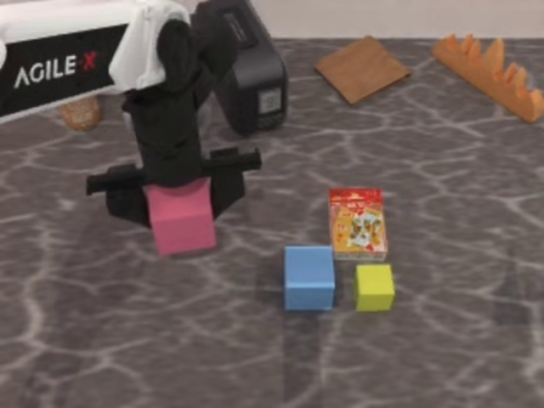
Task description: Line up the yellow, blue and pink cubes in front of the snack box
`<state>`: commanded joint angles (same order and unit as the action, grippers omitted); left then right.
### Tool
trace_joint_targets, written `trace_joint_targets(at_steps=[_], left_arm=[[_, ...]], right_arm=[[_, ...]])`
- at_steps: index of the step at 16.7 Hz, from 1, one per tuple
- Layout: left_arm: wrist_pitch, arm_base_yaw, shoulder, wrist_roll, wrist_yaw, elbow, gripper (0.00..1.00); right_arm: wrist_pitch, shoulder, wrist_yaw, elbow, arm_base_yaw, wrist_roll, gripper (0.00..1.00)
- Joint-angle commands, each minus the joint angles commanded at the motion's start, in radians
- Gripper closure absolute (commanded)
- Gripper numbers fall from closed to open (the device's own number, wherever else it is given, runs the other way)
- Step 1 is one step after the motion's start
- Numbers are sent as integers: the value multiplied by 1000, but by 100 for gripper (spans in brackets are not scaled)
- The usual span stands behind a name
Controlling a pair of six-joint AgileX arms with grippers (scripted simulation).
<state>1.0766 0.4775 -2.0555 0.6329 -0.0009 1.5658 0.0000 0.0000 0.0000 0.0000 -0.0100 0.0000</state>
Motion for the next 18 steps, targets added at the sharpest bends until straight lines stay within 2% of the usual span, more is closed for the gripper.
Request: trace_joint_targets(at_steps=[5,10,18], left_arm=[[29,102,83,-54,2,-52,100],[25,105,84,-58,2,-54,100],[-204,111,15,-58,3,-213,100]], right_arm=[[0,0,0,0,0,0,0],[0,0,0,0,0,0,0],[0,0,0,0,0,0,0]])
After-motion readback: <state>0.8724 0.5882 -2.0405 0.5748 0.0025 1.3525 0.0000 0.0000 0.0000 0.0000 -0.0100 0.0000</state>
